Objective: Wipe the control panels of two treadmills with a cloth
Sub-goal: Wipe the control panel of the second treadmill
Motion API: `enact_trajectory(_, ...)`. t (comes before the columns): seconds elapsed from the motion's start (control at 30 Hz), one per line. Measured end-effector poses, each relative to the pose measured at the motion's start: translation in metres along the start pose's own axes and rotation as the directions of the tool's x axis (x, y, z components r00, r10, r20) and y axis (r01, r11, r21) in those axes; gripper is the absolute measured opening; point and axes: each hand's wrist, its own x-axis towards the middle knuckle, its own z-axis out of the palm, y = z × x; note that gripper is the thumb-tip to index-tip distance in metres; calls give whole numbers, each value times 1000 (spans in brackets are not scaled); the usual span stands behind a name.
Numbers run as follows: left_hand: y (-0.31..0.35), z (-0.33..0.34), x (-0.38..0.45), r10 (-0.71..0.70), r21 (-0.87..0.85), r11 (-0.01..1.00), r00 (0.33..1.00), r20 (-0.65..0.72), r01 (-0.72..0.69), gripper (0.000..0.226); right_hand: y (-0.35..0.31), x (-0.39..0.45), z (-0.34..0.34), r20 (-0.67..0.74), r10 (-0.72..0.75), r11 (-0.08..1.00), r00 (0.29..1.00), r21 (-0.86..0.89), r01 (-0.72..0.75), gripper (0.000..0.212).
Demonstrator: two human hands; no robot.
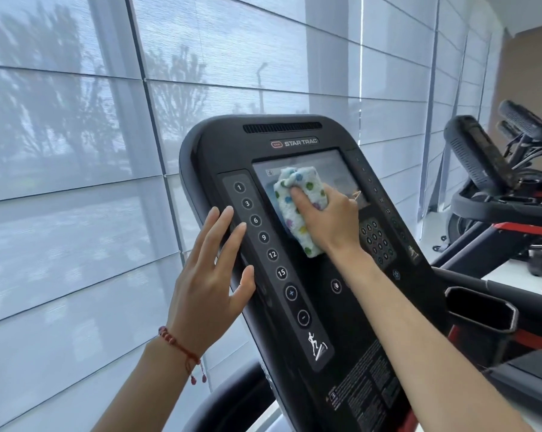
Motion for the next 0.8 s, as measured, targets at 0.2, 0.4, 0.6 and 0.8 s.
enact_trajectory(0.2,-1,-7,2,7,14,1000,999,50,-8,47,-25,-10,-10,68,6,996,998,83,-11,32)
enact_trajectory(0.4,-4,-12,1,19,145,989,999,26,-22,51,-73,20,20,35,-63,992,997,115,59,40)
enact_trajectory(0.6,-8,-13,-9,68,199,977,996,54,-77,51,-68,13,36,-32,-152,988,988,13,152,43)
enact_trajectory(0.8,-9,-18,-14,83,233,967,993,83,-100,52,-39,-45,20,-51,-158,987,986,27,160,43)
